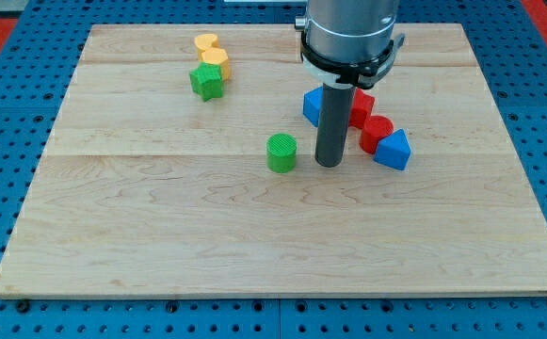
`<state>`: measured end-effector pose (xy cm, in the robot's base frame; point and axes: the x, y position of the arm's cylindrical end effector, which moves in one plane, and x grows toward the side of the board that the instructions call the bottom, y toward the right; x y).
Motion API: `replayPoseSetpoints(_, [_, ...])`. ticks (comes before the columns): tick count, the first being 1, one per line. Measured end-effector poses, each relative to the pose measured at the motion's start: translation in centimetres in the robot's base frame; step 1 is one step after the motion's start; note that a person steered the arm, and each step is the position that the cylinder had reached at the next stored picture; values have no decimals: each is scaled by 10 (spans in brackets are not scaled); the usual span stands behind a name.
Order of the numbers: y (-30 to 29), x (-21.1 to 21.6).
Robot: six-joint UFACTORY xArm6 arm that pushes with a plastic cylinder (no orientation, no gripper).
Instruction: Place the green circle towards the bottom of the green star
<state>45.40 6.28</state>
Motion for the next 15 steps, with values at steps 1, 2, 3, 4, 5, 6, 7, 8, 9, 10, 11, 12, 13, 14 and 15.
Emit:
replayPoseSetpoints(1, [-8,-1])
replayPoseSetpoints(2, [-48,-7])
replayPoseSetpoints(3, [-79,-9])
replayPoseSetpoints(4, [-82,0])
replayPoseSetpoints(5, [-104,64])
replayPoseSetpoints(6, [-115,66])
replayPoseSetpoints(7, [-105,66])
replayPoseSetpoints(8, [-95,47])
replayPoseSetpoints(9, [-95,26])
replayPoseSetpoints(10, [-96,1])
replayPoseSetpoints(11, [-101,-38])
replayPoseSetpoints(12, [-101,-53])
replayPoseSetpoints(13, [-96,-28])
replayPoseSetpoints(14, [-96,-15])
replayPoseSetpoints(15, [-102,-16])
